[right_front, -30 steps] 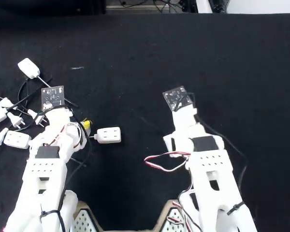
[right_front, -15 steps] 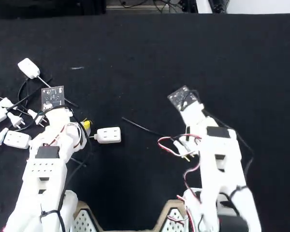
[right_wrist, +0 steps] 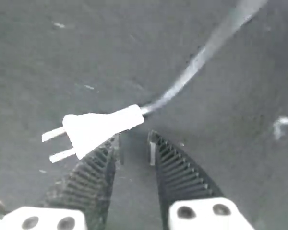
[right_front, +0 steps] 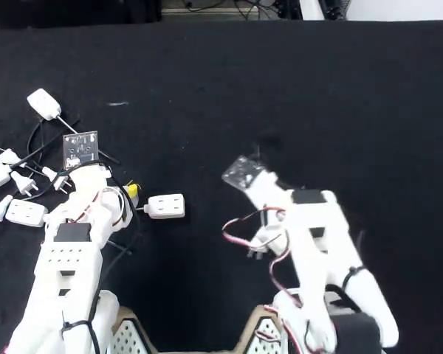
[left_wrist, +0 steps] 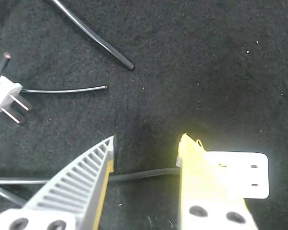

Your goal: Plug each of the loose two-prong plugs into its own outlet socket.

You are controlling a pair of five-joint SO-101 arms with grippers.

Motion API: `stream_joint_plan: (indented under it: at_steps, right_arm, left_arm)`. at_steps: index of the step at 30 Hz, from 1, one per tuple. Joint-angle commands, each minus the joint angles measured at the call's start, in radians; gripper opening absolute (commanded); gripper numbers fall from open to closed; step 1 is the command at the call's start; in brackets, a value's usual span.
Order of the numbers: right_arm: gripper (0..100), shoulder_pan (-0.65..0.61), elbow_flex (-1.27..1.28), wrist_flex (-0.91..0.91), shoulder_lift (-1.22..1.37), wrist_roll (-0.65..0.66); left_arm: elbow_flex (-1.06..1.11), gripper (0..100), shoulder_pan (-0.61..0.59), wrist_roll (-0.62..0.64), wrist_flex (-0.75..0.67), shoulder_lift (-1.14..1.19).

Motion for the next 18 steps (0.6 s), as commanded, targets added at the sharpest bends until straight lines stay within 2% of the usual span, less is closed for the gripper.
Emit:
stream_joint_plan:
  at_steps: [1, 8, 14, 18]
  right_arm:
    - [8.8, -0.138, -0.035, 0.044, -0.151, -0.097]
    - [9.9, -0.169, -0.035, 0.046, -0.325, -0.084]
    - [27.1, -0.166, -0.033, 0.160, -0.328, 0.186]
    - [23.2, -0.117, -0.036, 0.164, -0.329, 0.356]
  left_arm:
    - [-0.013, 22, -0.010, 0.000, -0.015, -0.020]
    - [-0.012, 22, -0.010, 0.000, -0.015, -0.020]
    - [-0.012, 22, -0.010, 0.000, -0.015, -0.020]
    - [-0.012, 22, -0.012, 0.000, -0.012, -0.020]
